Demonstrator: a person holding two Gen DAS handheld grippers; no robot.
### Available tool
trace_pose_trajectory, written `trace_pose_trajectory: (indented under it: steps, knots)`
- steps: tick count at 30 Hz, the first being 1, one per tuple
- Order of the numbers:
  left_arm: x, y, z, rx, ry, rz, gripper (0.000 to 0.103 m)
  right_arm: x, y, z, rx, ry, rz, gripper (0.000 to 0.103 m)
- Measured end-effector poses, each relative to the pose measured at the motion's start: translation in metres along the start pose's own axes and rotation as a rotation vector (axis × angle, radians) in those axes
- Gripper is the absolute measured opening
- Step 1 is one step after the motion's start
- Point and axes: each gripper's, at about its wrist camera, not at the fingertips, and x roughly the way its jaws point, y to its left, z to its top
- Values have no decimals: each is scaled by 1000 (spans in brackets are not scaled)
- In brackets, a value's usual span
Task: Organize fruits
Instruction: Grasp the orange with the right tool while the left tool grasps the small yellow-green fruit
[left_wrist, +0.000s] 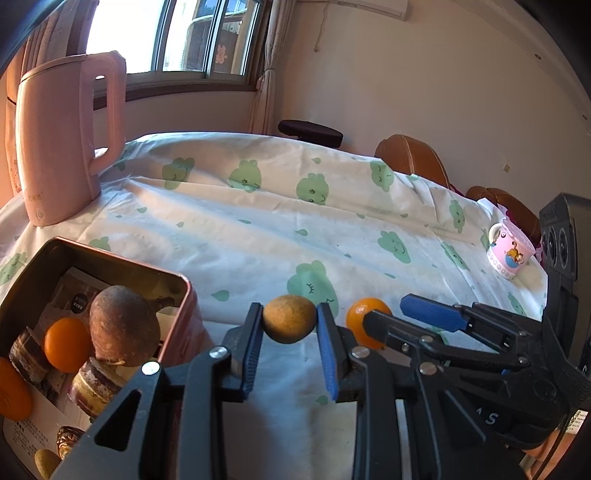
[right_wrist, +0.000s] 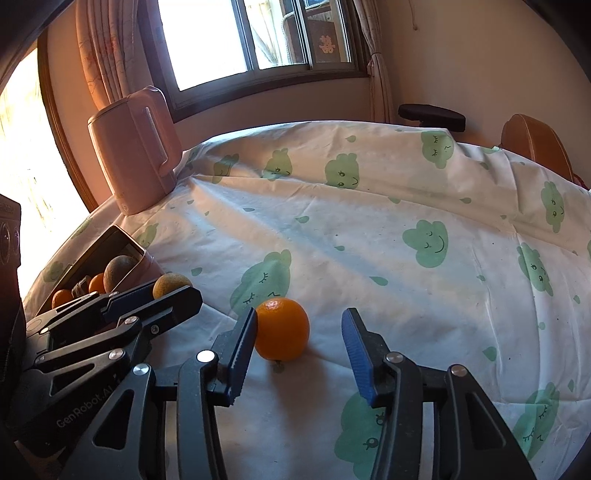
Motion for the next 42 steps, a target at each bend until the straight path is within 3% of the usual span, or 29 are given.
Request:
trace_pose_trajectory:
  steps: [10, 13, 18, 23, 31, 42]
  knots:
    - [1, 1, 0, -13, -1, -1, 30, 2, 9, -4, -44, 18, 19, 41]
    - [1, 2, 0, -19, -5, -6, 30, 6, 9, 0, -48, 37, 52, 35]
    - [-4, 6, 0, -32, -24, -33, 31, 10, 7, -2, -22, 61, 107, 35]
    - [-6, 7, 0, -35, -36, -36, 31, 8, 23, -5, -109, 50, 56, 35]
    - [-6, 8, 0, -34, -36, -34, 31, 6, 29, -7, -131, 37, -9, 33]
    - [-14, 1, -2, 5, -81, -17, 31, -19, 22, -10, -93, -86, -75, 33]
